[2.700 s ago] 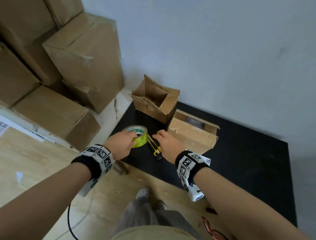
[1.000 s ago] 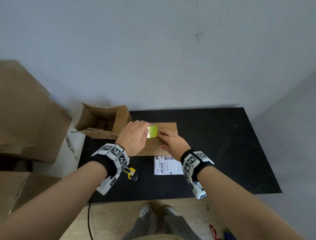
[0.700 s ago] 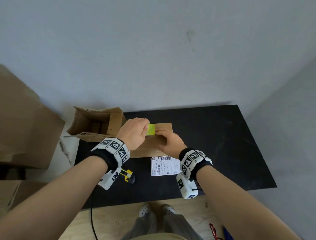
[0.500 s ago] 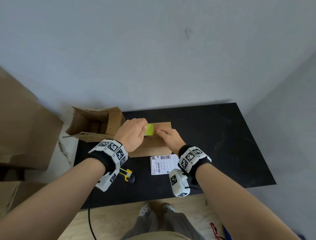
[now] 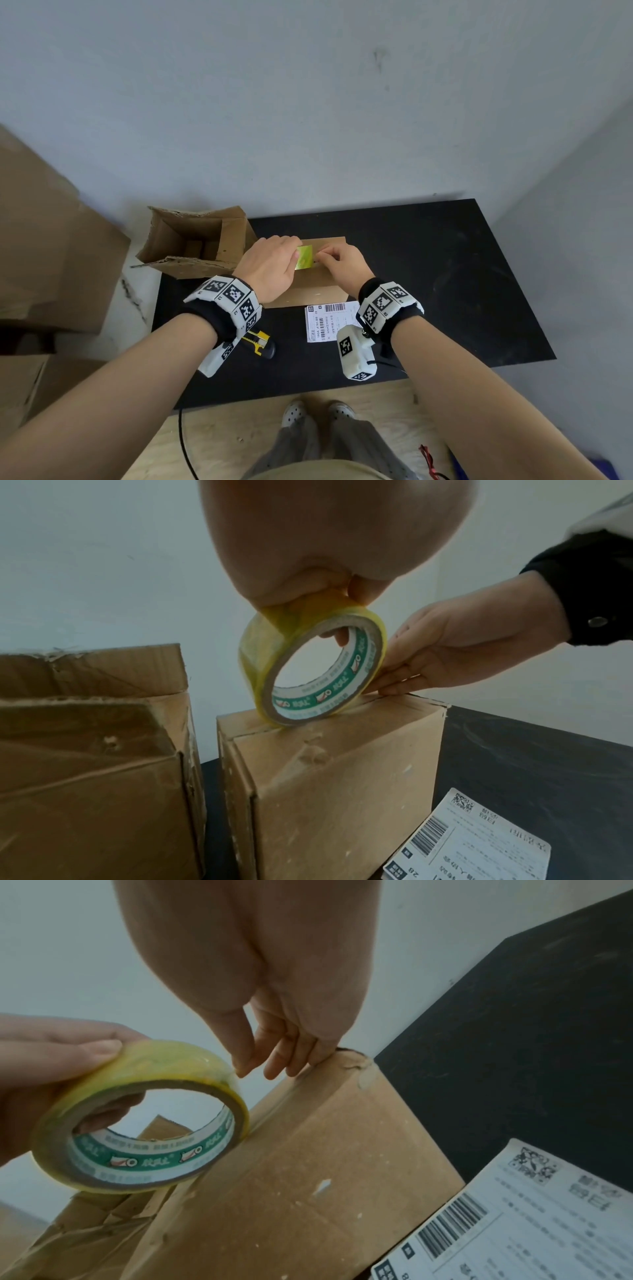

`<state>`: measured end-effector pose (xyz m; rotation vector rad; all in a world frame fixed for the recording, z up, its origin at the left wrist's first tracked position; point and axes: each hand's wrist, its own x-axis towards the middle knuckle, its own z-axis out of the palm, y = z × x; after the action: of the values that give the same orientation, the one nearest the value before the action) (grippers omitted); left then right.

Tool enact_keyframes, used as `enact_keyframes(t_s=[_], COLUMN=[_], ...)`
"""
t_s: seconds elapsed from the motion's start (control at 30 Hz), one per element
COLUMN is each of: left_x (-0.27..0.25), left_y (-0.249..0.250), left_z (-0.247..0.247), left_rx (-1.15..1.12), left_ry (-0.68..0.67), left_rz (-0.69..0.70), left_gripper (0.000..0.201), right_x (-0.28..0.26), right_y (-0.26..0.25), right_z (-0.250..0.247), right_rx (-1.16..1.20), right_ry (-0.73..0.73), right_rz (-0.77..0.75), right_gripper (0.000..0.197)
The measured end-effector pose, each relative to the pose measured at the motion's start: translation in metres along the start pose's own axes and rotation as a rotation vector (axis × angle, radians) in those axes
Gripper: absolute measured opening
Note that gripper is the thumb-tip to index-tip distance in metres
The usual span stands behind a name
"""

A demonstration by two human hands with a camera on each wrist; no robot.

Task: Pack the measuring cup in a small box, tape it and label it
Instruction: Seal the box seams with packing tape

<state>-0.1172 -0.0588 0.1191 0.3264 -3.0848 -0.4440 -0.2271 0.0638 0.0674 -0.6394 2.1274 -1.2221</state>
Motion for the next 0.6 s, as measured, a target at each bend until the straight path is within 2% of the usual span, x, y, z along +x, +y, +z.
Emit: enact_keyframes(t_s=[0.27,0.37,0.47,0.53,0.6], left_x=[0.015,0.024,0.028,0.026,0.023], left_y=[0.003,0.006,0.002,-0.005,-0.01], left_z=[-0.001,0.001,0.001,0.0,0.003], left_rx=[0.084,0.12,0.101,0.094,0.023], left_ry=[-0.052,-0.062,-0.06,-0.064,-0.014], left_rz=[0.003,0.009,0.046,0.058,-0.016], left_gripper=[0.028,0.031,0.045,0.057,0.059], right_x=[-0.008,-0.008,-0.007,-0.006,-0.006], right_y=[0.008,0.009,0.006,0.009,0.013], right_z=[-0.013,-0.016,-0.015,-0.017,-0.018], right_rx=[0.206,0.348,0.581,0.544,0.574], right_ry=[0.119,0.147,0.141,0.17,0.199], right_rz=[0.109,0.176,0.246,0.242,0.249], right_gripper=[0.023,0.017,0.012,0.012,0.008])
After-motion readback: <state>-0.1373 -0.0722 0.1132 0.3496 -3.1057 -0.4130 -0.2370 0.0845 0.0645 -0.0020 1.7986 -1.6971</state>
